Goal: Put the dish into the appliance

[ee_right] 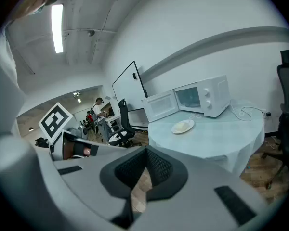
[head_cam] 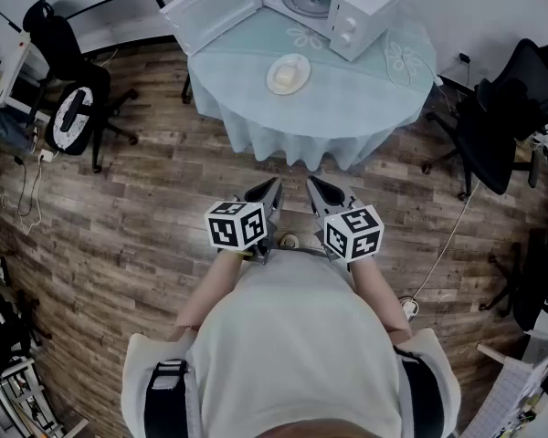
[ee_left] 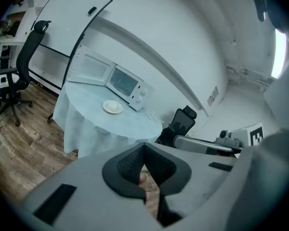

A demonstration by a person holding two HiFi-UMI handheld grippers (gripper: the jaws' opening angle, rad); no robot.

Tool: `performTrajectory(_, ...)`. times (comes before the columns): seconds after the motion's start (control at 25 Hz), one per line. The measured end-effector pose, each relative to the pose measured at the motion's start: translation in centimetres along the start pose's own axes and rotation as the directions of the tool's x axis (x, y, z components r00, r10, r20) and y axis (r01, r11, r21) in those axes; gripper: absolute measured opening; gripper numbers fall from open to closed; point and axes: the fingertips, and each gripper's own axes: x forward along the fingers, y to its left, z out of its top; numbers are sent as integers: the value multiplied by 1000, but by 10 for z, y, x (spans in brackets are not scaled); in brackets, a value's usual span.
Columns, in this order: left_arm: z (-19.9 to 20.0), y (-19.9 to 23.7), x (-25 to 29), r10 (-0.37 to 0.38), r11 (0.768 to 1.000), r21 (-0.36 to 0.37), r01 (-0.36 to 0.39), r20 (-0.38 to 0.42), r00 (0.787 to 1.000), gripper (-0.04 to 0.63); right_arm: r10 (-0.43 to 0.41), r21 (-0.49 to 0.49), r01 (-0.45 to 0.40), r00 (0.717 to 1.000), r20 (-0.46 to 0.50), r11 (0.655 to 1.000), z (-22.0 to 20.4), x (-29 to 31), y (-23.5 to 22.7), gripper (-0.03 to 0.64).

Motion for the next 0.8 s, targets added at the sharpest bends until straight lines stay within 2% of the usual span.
performTrajectory(0.2,-11,3,-1,22,1000,1,-22,-34,999,8,1,7,-1,1000,-13,1000,-5,-2,2,6)
performTrajectory(0.48,-7,9,-4,63,997,-48,-63,-7,998,8,26,-10,-26,999,-41,1000,-11,-2,1,6)
performTrajectory(0.72,-2,16,2,84,995,-50,-84,-16,996,8,43,91,-43,999,-2,995,0,4,-12,6)
performTrajectory(0.8,3,22,5,87,994,-63,-87,-9,996,8,34,98,-33,999,1,995,2,8,-16,6)
